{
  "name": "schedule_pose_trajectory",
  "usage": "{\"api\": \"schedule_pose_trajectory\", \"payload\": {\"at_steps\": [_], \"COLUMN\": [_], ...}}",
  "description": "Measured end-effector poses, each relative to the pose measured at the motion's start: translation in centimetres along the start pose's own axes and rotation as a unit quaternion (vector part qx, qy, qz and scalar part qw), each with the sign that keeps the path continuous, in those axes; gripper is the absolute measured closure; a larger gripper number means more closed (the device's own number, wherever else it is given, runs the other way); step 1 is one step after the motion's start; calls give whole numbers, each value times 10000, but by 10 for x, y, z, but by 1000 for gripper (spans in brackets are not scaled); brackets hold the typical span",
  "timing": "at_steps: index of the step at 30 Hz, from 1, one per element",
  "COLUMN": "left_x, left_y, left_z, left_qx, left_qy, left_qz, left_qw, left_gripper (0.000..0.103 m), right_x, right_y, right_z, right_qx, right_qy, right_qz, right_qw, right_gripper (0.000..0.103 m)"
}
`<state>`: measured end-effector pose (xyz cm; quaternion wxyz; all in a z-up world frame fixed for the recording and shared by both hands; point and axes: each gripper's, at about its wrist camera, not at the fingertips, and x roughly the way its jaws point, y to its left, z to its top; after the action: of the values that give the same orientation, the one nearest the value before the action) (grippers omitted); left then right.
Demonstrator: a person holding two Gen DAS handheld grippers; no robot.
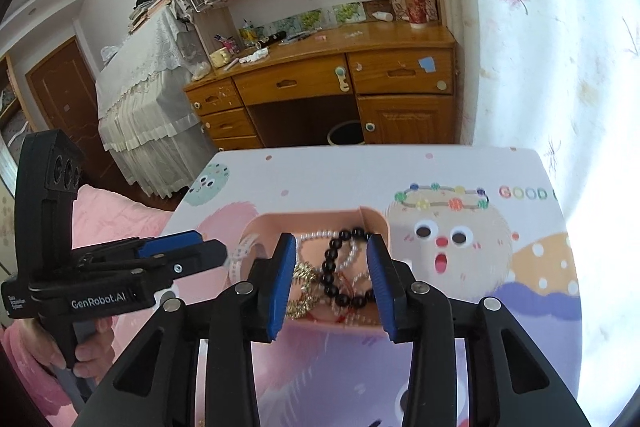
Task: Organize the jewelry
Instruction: 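Place the gold comb and black bead bracelet into the pink tray with both tools, then move both tools back over the small charms on the table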
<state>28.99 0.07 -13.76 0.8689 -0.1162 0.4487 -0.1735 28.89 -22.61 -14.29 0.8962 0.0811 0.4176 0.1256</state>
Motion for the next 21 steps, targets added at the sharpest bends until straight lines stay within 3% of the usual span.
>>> {"api": "schedule_pose_trajectory", "payload": {"at_steps": [2,11,16,21], "left_x": [-6,-29,-38,-39], "left_y": [4,21,28,28], "left_z": [-10,-62,-91,-125], "left_qx": [51,343,552,867], "left_qy": [85,790,1250,1828], "left_qz": [43,2,-104,-226], "left_qw": [9999,9963,9906,9790], "left_gripper": [53,52,52,52], "right_x": [-5,-39,-58,-68], "right_y": [3,22,31,42], "right_z": [-14,-96,-151,-209], "right_qx": [98,837,1314,1614], "right_qy": [57,462,762,1198], "right_qz": [-63,-442,-576,-840], "right_qw": [9999,9944,9867,9760], "right_gripper": [49,33,32,32]}}
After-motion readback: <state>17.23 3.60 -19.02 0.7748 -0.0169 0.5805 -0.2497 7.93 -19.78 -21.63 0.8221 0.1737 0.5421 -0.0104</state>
